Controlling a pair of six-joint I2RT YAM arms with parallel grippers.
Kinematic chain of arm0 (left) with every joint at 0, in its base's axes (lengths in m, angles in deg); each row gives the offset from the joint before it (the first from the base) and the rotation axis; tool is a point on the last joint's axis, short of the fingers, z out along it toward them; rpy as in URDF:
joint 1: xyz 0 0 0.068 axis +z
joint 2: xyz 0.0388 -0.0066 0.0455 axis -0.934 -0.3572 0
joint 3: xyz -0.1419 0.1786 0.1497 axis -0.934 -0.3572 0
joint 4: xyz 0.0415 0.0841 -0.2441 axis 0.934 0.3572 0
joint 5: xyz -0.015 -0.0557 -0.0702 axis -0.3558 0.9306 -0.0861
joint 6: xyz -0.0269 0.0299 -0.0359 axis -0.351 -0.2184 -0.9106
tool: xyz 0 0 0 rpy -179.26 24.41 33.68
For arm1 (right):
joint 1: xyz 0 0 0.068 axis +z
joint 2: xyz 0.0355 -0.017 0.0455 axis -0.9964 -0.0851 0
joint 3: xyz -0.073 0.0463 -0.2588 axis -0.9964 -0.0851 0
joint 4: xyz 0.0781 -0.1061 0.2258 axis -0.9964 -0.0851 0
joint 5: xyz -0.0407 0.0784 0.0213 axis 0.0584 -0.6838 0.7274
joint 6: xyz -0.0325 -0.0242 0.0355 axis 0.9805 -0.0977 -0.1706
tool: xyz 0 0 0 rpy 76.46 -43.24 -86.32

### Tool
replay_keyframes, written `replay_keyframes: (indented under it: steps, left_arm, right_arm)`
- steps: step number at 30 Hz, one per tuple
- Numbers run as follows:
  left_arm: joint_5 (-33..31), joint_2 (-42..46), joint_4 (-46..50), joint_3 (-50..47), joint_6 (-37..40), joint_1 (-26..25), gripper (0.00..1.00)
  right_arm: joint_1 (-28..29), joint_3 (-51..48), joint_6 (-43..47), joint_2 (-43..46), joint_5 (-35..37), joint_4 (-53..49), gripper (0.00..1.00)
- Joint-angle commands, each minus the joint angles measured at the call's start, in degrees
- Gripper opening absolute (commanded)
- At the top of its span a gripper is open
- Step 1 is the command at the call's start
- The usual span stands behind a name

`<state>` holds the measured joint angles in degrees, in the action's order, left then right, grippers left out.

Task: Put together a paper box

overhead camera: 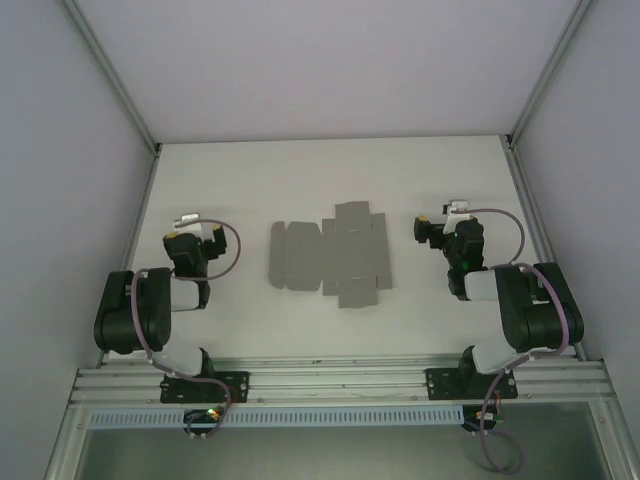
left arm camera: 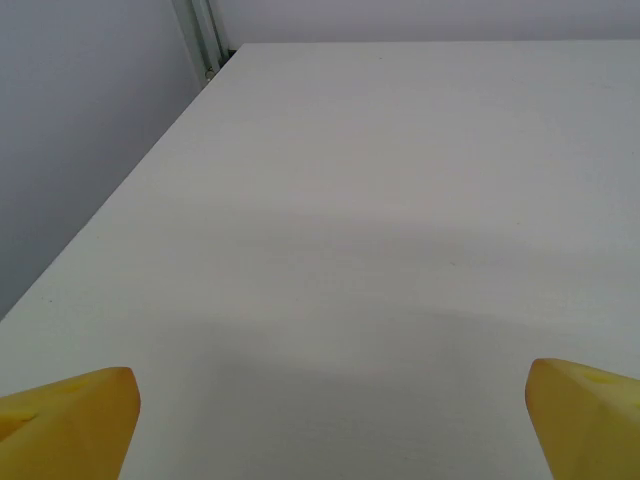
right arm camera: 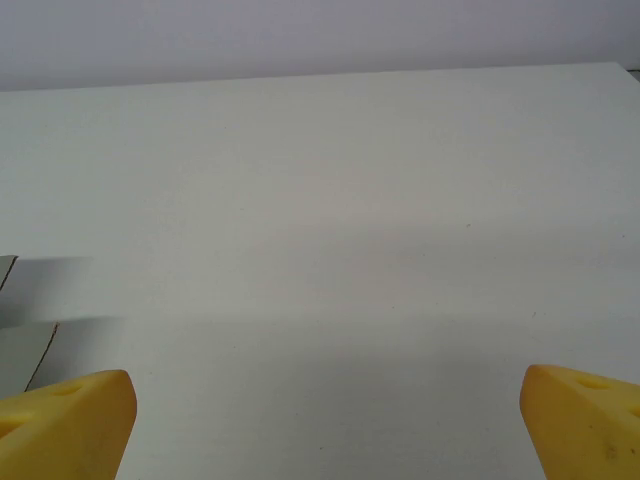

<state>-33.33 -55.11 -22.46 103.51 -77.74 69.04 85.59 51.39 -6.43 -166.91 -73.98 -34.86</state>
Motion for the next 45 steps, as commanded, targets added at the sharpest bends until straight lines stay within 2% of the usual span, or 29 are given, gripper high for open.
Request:
replay_keyframes:
  steps: [1,15,18,26,30,32,36,40,42,45]
  left_arm:
    - [-0.28,-0.27,-0.89,1.17,1.01,-0.25,1.0]
    - [3.15,-0.27,0.97,2.08,2.02,-0.18,1.0]
    - [6.19,-0.18,1.95,2.55,2.53,0.16,1.0]
    - [6.98,-0.02,2.17,2.6,2.34,0.52,1.0]
    - [5.81,6.57,10.5,4.38,1.86,0.53,1.0]
    - [4.01,11.57,18.41,6.21,0.7,0.51,1.0]
    - [5.8,19.99,39.07,13.28,-8.36,-0.44,1.0]
    - [8.56,23.06,52.87,17.49,-15.62,-5.38,1.0]
    - [10.16,22.94,55.22,17.5,-19.57,-8.83,1.0]
    - [14.14,20.65,55.83,17.46,-24.31,-12.96,1.0]
  right_arm:
    - [-0.29,0.55,1.0,-0.06,-0.66,-0.7,1.0]
    - [-0.28,0.66,0.96,-0.13,-0.75,-0.83,1.0]
    - [-0.29,0.66,0.96,-0.07,-0.74,-0.9,1.0]
    - [-0.38,0.55,0.88,0.11,-0.86,-0.79,1.0]
    - [-0.38,3.46,1.02,5.35,-0.79,-10.16,0.99]
    - [-0.07,4.9,1.3,8.02,-0.64,-15.56,1.0]
    - [1.73,10.3,-2.15,16.43,1.8,-30.13,1.0]
    - [6.56,19.64,-8.64,19.89,2.5,-50.66,1.0]
    - [10.04,23.16,-13.92,18.84,1.4,-58.2,0.96]
    - [14.98,25.86,-19.17,14.9,-5.03,-63.3,0.82]
